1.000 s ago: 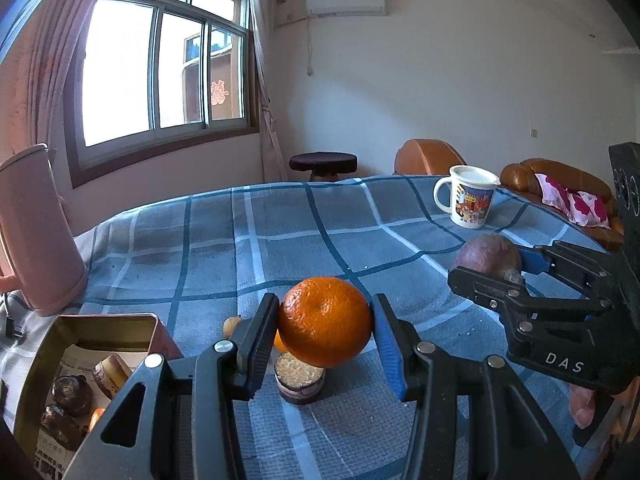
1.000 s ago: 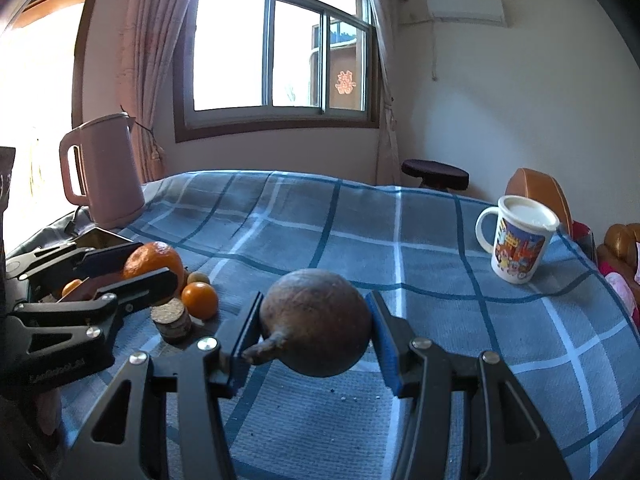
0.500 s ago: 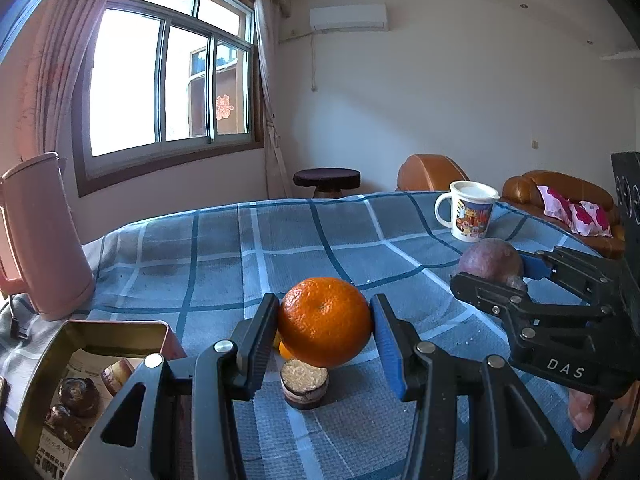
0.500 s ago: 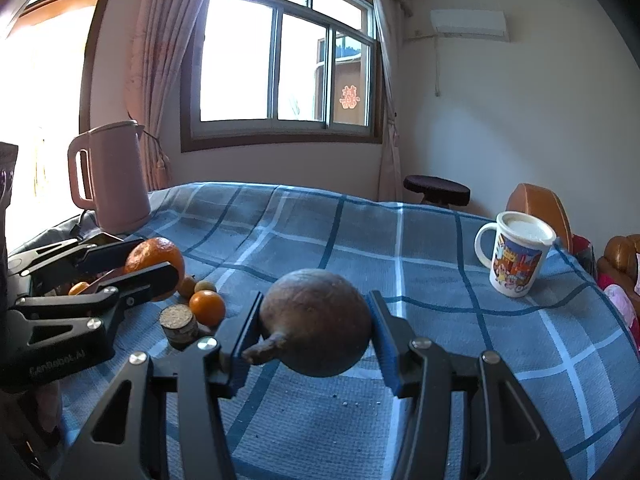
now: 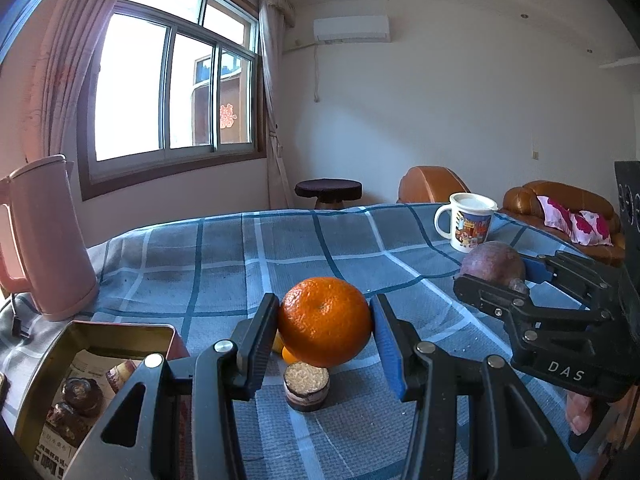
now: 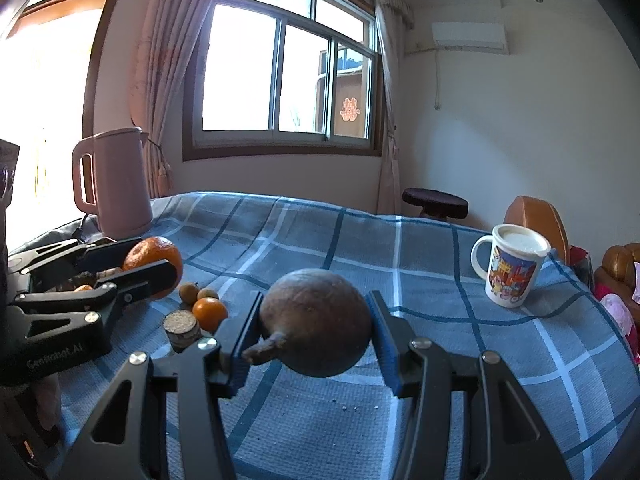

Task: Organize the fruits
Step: 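Lift the orange with the left tool while the right tool lifts the pear-shaped fruit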

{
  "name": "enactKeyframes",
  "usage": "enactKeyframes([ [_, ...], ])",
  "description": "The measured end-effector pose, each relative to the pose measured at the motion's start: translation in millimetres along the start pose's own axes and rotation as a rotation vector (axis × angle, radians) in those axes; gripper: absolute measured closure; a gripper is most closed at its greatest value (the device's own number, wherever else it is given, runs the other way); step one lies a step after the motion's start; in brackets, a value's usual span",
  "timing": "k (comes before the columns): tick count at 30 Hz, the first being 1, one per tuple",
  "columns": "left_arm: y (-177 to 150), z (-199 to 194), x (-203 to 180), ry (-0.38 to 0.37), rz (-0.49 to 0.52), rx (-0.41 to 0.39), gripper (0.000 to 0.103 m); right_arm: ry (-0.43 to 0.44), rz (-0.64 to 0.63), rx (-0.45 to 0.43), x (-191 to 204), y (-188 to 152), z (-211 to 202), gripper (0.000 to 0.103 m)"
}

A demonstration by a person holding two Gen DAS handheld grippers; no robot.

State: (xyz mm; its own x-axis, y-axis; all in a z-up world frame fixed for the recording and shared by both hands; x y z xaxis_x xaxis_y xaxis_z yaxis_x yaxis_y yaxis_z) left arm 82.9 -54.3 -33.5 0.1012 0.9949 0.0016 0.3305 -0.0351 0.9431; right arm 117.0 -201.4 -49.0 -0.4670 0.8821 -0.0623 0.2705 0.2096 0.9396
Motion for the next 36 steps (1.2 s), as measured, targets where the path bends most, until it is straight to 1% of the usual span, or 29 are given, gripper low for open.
enactKeyframes([
  [21, -1.3, -13.1, -1.9, 0.015, -0.001, -0.052, 0.054, -0.009, -0.001, -0.056, 0.1, 0.9, -11.3, 0.048],
  [29, -1.5, -18.9, -3.3, 0.029, 0.003, -0.075, 0.054, -0.019, -0.026, -0.083, 4.8, 0.9, -16.8, 0.048],
  [36, -1.7, -22.2, -0.7, 0.025, -0.011, -0.081, 0.054, -0.019, -0.053, -0.091, 10.5, 1.8, -18.3, 0.048],
])
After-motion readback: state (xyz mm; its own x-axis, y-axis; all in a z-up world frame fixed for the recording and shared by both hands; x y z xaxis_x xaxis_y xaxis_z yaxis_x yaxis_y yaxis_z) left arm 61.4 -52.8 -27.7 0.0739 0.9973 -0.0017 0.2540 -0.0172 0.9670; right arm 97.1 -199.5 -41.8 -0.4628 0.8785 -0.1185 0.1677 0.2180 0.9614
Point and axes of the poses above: each gripper's, at about its wrist camera, not at the fingertips, and z roughly the way its jaws point, x to its left, y to its top, the point moved 1 cm from there along z, roughly the way its jaws point
